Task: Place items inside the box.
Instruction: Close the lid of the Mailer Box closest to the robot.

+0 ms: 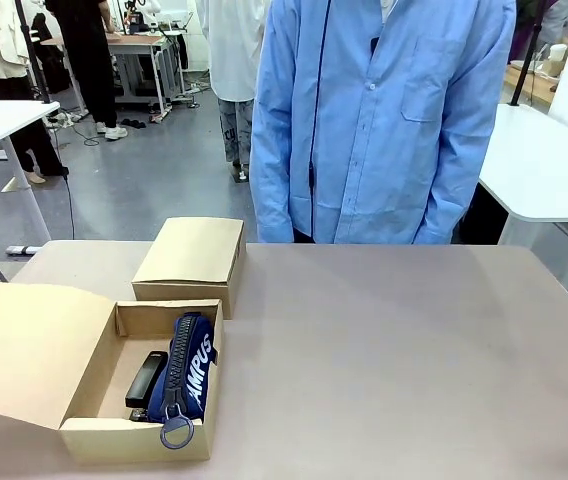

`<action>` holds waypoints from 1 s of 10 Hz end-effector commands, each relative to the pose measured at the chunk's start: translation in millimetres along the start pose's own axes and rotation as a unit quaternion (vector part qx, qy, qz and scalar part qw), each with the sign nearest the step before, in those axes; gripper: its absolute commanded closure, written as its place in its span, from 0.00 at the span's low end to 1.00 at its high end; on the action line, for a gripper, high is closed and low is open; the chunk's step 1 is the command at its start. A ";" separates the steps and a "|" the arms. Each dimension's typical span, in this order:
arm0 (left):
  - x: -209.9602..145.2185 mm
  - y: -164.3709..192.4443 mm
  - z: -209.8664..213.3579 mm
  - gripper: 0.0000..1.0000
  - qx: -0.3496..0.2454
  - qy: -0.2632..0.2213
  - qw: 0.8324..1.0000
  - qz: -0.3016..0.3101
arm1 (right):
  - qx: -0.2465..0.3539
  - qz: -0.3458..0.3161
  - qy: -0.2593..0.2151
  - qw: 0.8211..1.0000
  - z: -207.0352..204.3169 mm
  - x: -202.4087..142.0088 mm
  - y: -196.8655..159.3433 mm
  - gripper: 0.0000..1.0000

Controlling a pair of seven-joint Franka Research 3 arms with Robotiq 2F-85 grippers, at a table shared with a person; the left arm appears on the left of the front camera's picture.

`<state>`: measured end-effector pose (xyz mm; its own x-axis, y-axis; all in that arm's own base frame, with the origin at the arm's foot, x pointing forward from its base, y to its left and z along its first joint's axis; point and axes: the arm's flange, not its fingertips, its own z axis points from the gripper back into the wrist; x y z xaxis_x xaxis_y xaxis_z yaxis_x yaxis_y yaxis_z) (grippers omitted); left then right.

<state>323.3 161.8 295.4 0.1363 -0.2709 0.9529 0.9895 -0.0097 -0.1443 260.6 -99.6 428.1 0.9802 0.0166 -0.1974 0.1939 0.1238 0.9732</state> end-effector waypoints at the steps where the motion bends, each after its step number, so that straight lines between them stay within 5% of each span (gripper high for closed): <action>1: 19.2 -21.2 -0.5 0.00 -0.001 -0.060 0.998 -0.010 | 0.000 0.008 0.002 1.000 3.8 -1.3 2.5 0.00; 4: 54.6 -55.3 -41.3 0.00 -0.040 -0.100 0.994 0.026 | 0.000 0.008 0.002 1.000 3.8 -1.3 2.5 0.00; 10: 61.3 -66.8 -157.3 0.00 -0.113 -0.054 0.990 0.069 | 0.000 0.008 0.002 1.000 3.8 -1.3 2.5 0.00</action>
<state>307.3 33.3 330.7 0.2464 -0.1946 0.9494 0.9299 -0.2287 -0.2882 260.8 -99.6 428.1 0.9801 0.0164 -0.1977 0.1942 0.1251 0.9730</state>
